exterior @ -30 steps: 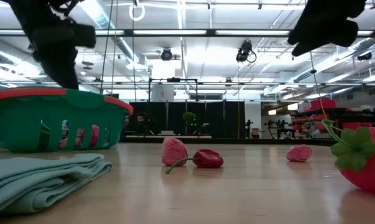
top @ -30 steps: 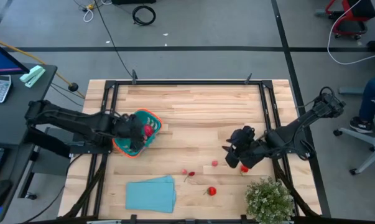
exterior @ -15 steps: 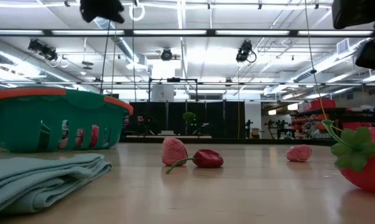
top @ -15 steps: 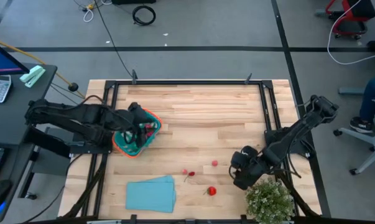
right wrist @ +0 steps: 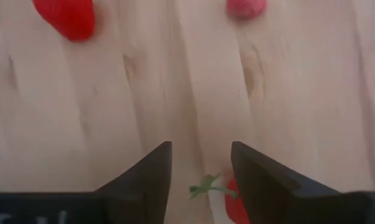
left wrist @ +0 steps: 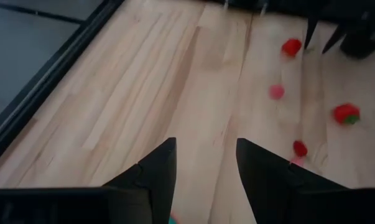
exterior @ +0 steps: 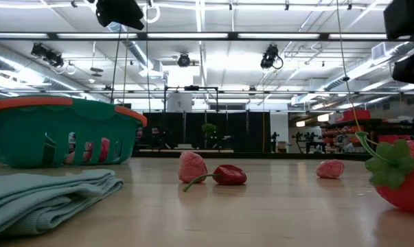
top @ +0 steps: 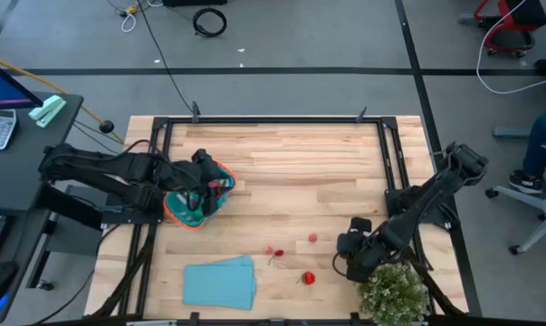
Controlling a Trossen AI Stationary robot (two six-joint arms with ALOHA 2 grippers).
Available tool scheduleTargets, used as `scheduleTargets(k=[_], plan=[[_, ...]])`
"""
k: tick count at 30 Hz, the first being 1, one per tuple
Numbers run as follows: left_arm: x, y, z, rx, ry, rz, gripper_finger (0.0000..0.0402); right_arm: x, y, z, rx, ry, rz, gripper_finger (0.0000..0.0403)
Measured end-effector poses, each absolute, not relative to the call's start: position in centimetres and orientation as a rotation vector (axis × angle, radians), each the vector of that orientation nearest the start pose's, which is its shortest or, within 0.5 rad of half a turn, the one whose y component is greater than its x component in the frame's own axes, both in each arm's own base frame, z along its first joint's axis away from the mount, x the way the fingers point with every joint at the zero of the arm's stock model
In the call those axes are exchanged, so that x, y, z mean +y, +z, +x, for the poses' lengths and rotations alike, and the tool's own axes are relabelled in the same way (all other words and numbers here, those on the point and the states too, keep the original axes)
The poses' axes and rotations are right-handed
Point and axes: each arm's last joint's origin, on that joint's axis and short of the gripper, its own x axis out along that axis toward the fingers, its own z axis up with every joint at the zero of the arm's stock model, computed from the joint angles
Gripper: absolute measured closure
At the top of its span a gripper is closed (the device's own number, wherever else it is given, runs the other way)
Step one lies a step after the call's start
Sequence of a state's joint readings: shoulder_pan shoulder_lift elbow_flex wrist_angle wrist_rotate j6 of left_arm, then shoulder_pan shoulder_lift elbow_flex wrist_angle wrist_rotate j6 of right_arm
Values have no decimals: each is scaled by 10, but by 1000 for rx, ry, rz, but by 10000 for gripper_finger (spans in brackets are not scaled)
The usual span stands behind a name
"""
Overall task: Pick and placing Produce into tupperware
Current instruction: Put the red strawberry into the blue basket
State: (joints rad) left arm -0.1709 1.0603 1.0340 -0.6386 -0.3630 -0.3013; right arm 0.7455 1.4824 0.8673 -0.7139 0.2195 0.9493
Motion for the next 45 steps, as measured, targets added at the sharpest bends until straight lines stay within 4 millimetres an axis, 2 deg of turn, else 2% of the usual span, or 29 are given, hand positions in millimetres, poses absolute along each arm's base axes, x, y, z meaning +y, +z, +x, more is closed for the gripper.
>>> scheduleTargets(k=[8,14,26,33,40,45], plan=[[-25,321,220,646,286,-84,229,176,165,187,1320,-167,152,242],[-26,317,228,648,287,-82,230,177,164,181,1336,-229,192,248],[-26,316,229,659,288,-77,228,179,155,180,1341,-281,141,272],[-26,316,229,659,287,-77,228,176,146,184,1351,-331,106,313],[-26,316,228,659,287,-77,228,169,146,188,1348,-374,100,393],[-26,316,229,659,287,-77,230,162,147,194,1294,-420,83,397]])
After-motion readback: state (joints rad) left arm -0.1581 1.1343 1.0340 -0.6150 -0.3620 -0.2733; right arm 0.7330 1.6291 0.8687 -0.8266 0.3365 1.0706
